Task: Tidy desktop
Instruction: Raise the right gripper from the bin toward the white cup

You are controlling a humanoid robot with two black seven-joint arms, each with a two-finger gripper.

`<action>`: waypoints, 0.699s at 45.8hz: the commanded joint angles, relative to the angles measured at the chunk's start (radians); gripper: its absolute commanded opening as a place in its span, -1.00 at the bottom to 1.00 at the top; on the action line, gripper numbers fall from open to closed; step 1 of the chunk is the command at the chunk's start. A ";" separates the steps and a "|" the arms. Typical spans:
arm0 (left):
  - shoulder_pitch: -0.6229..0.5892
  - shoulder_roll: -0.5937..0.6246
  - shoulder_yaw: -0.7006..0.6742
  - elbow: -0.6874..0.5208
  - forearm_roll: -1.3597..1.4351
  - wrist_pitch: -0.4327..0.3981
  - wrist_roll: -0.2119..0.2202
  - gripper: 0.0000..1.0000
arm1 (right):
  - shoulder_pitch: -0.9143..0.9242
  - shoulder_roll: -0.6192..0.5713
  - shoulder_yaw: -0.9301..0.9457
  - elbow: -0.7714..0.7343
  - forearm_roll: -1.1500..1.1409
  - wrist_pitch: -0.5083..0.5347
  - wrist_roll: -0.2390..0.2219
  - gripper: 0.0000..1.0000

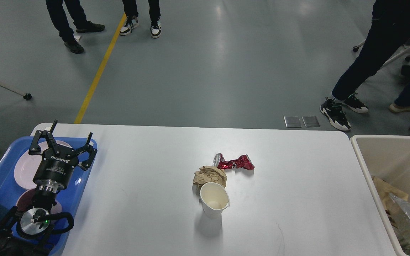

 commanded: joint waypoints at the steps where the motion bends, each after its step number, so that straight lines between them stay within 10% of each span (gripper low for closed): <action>1: 0.000 0.000 0.000 0.000 0.001 0.000 0.000 0.93 | -0.087 0.075 0.008 -0.080 0.002 -0.058 -0.003 -1.00; 24: 0.000 0.000 0.000 0.000 0.001 0.000 0.000 0.93 | -0.178 0.143 0.010 -0.080 0.014 -0.130 -0.008 -1.00; 30: 0.000 0.000 0.000 0.000 -0.001 0.000 0.000 0.93 | -0.178 0.149 0.008 -0.080 0.014 -0.223 -0.006 0.96; 32: 0.000 0.000 0.000 0.000 -0.001 0.000 0.000 0.93 | -0.178 0.149 0.008 -0.075 0.014 -0.251 -0.004 1.00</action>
